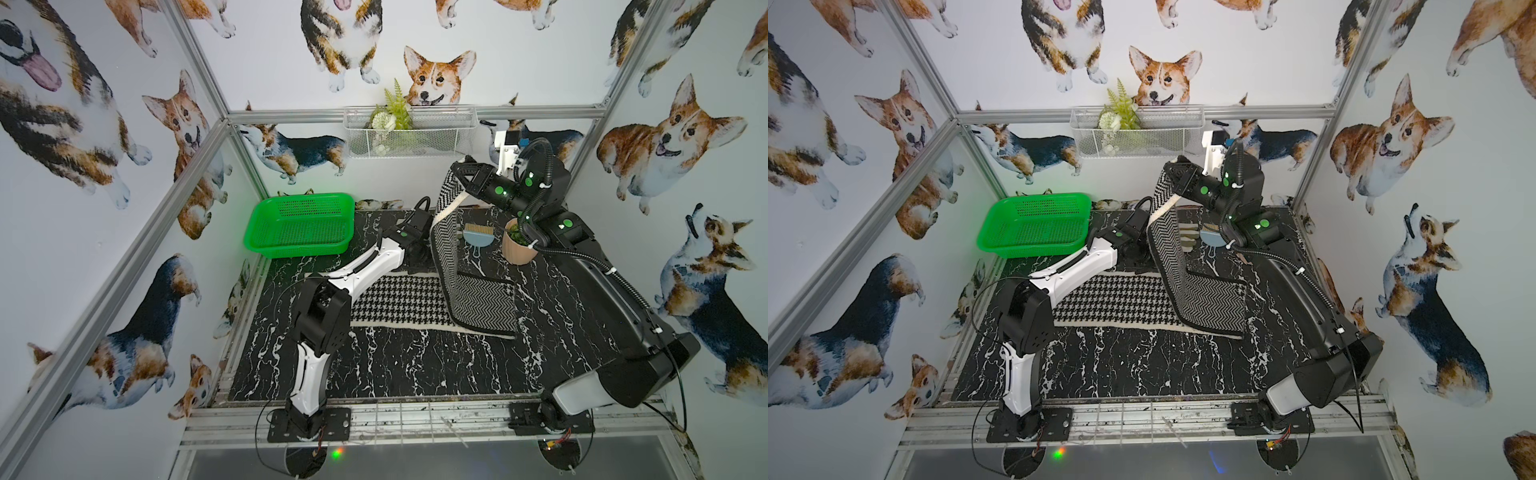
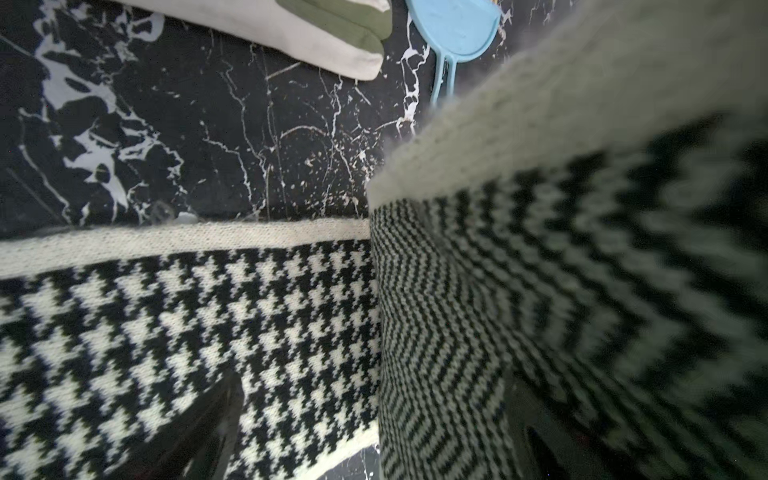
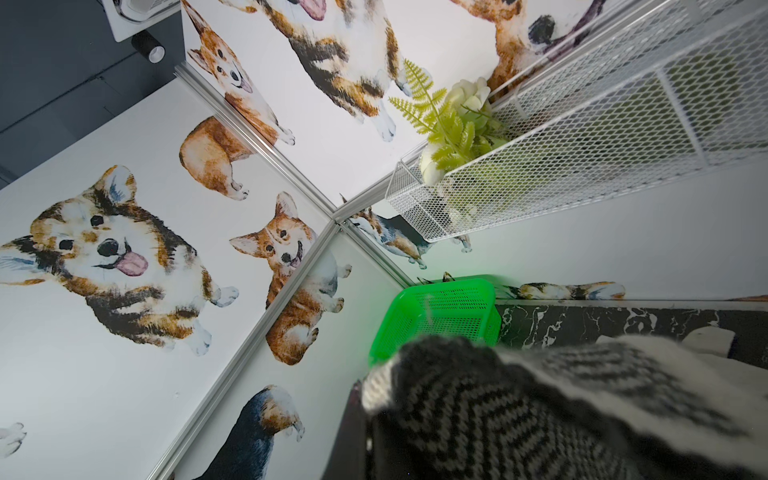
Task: Roll up the scarf and place it into the basket
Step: Flatten out the scarf at the center of the board.
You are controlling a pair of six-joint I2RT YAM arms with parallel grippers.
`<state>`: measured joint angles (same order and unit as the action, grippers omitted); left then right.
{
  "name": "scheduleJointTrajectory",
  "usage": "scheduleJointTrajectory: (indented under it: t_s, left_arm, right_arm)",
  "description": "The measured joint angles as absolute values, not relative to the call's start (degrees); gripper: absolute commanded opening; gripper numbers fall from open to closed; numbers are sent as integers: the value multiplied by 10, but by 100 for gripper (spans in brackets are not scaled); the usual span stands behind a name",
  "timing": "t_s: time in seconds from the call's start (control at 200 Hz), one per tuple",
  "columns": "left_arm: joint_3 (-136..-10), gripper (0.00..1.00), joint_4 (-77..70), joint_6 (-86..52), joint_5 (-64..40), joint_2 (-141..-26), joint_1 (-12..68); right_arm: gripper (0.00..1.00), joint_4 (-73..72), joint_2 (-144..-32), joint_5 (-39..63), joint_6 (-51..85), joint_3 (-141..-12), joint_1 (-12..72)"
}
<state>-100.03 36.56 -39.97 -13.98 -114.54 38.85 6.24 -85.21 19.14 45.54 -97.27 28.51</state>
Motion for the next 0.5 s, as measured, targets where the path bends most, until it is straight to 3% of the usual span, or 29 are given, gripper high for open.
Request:
scheduleJointTrajectory:
  t_s: [0.501]
  left_arm:
    - [-1001, 100, 362, -394, -138, -1086, 409]
  right_arm:
    - [0, 97, -825, 262, 478, -1045, 296]
